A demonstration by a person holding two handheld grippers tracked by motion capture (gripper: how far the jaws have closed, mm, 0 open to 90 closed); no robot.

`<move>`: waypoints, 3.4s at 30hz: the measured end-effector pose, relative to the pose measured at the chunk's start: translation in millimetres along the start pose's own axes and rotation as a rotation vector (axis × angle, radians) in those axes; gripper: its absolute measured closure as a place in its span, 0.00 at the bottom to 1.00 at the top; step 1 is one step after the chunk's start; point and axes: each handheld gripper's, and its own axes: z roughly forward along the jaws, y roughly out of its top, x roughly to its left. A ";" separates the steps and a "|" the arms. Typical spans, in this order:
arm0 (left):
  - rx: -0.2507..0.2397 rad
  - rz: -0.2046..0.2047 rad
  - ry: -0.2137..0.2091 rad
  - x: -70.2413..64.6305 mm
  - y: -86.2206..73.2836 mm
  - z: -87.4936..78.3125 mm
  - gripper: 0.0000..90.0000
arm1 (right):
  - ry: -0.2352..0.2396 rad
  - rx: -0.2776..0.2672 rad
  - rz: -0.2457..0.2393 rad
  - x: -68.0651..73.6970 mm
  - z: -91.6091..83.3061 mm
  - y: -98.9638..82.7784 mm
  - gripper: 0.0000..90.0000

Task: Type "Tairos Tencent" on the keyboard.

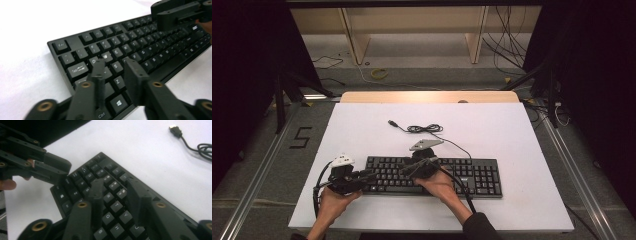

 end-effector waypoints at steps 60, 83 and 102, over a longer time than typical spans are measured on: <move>0.105 0.077 0.054 -2.7 8.5 26.7 0.99 | -0.053 -0.085 0.011 -14.0 -43.2 -24.9 0.37; 0.083 0.064 0.029 -6.6 11.6 25.0 0.89 | -0.066 -0.067 0.015 -16.7 -39.4 -24.4 0.47; -0.045 0.005 -0.056 -9.7 13.0 15.6 0.46 | -0.062 -0.005 0.011 -19.0 -28.1 -20.1 0.86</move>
